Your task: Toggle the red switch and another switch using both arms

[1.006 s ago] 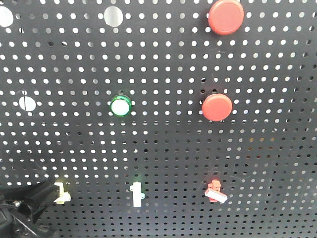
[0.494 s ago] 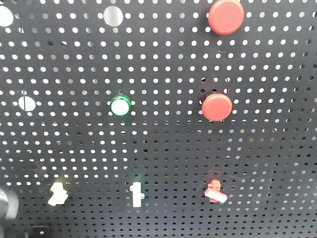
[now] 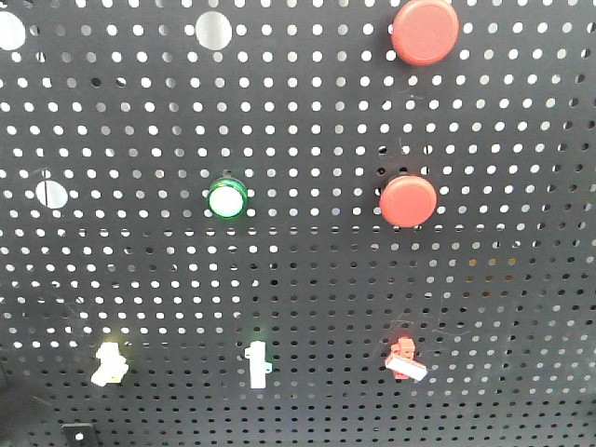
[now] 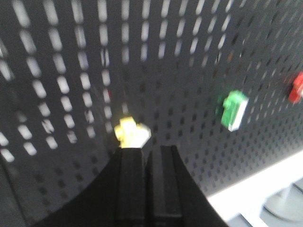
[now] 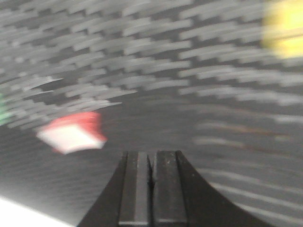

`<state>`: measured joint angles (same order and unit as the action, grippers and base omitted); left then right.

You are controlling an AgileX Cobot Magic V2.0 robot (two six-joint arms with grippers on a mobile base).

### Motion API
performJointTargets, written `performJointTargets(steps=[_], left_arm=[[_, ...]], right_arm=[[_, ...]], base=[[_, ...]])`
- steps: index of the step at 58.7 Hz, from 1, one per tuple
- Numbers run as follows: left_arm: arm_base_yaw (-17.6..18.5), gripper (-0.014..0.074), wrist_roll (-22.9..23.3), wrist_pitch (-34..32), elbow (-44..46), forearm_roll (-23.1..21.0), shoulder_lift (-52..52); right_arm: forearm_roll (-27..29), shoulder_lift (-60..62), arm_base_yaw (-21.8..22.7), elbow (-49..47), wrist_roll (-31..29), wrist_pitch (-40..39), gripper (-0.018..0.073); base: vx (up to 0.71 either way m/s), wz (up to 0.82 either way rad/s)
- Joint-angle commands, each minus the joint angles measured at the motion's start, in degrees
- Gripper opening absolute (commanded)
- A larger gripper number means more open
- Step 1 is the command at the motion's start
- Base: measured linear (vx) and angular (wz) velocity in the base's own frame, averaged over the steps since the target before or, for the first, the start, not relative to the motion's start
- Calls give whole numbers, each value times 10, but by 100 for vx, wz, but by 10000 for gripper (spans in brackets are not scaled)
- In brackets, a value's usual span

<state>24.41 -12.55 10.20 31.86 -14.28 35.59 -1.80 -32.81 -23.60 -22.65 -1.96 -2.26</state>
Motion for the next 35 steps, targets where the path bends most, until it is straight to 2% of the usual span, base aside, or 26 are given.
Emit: performJointTargets(steps=[1, 6, 17, 27, 35], left_arm=[[3, 2, -10, -47, 20, -3, -14], [3, 2, -10, -46, 20, -3, -14], [3, 2, -10, -50, 20, -3, -13], [3, 2, -10, -50, 20, -3, -13], [3, 2, -10, -50, 20, -3, -13]], right_arm=[[-8, -54, -49, -21, -9, -123, -6], [-3, -108, -73, -26, -9, -200, -6], [-8, -213, -77, -84, -5, -246, -6], [-14, -271, -77, -139, 0, -247, -6], [-18, -286, -77, -146, 7, -222, -6]], base=[[0, 0], [0, 0], [0, 0], [0, 0], [0, 0]])
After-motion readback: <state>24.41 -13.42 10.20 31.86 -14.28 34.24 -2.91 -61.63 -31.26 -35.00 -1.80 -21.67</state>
